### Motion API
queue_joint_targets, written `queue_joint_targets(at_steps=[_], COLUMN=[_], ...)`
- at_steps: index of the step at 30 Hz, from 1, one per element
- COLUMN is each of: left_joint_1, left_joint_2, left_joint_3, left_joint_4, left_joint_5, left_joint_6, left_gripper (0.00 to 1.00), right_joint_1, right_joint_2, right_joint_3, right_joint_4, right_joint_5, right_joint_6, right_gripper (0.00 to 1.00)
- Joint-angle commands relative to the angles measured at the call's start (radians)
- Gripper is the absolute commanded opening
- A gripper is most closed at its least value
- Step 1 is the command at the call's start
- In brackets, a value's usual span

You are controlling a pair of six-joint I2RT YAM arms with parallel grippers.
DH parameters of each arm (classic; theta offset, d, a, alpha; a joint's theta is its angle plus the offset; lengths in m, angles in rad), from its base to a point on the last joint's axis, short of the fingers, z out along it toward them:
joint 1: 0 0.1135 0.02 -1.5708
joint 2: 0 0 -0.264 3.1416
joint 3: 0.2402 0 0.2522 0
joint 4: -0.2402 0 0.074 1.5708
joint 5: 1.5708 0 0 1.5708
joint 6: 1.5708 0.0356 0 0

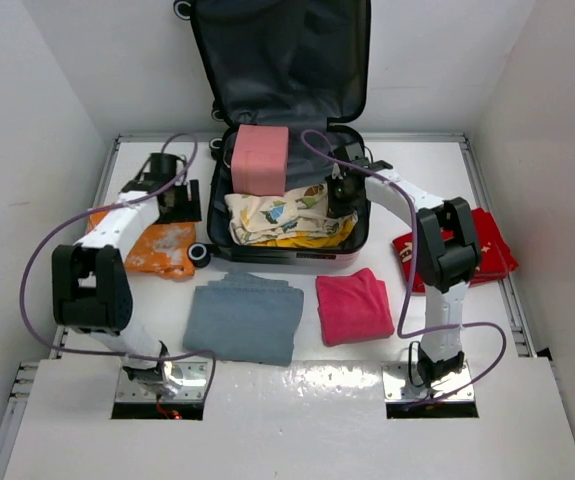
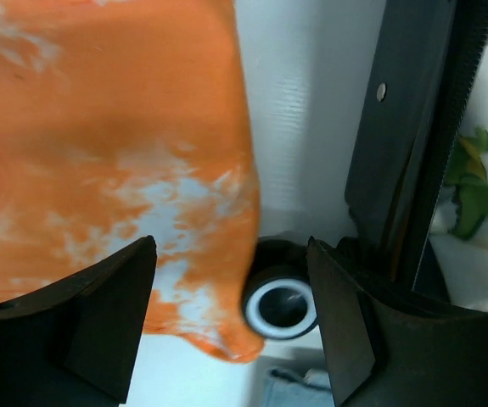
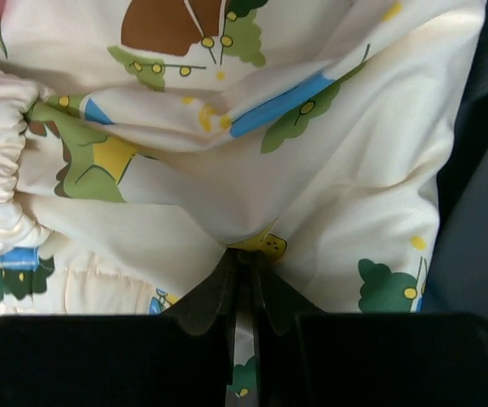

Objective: Pack the luggage

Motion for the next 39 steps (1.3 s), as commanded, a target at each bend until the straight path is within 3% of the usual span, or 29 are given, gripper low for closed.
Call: queue_joint_targets(at_steps=[1,10,15,21,28,30,34,35,39], left_joint_1=[-0.064,-0.073,-0.064,0.043,0.148,0.158,0.156,0.122,0.064], left_joint_2=[0.08,0.236,0.333,0.365,0.31,0.258,0.227,0.238,0.238], left_joint_3=[0.036,0.025,0.062,0.062,0.08,0.089,0.109,0.123,0.132], left_joint_4=[-0.023,-0.039,-0.039,-0.001,0.033,0.043,0.038,0.017,0.01], left_joint_5=[-0.179,-0.302,-0.239,-0.121,0.064,0.125,0.204,0.18,0.078], left_joint_6=[-0.135,-0.25,-0.25,-0.206,-0.114,-0.086,-0.022,0.006,-0.035], left_gripper=[0.76,0.78,0.75,0.48,0.05,0.0,0.02,0.27,0.55], right_joint_1=[0.003,-0.064,-0.099,-0.136,-0.15,-0.15,-0.15,-0.155,-0.153], right_joint_2=[-0.049,-0.144,-0.156,-0.153,-0.139,-0.133,-0.121,-0.113,-0.084], right_joint_3=[0.022,0.129,0.158,0.167,0.173,0.18,0.184,0.184,0.21], right_joint_4=[-0.1,-0.181,-0.192,-0.199,-0.196,-0.195,-0.192,-0.192,-0.198], right_joint_5=[-0.026,-0.081,-0.088,-0.101,-0.122,-0.133,-0.145,-0.156,-0.168], right_joint_6=[-0.036,-0.018,0.005,0.008,0.003,0.003,0.008,0.01,0.019], right_gripper=[0.12,0.25,0.25,0.25,0.25,0.25,0.25,0.25,0.25])
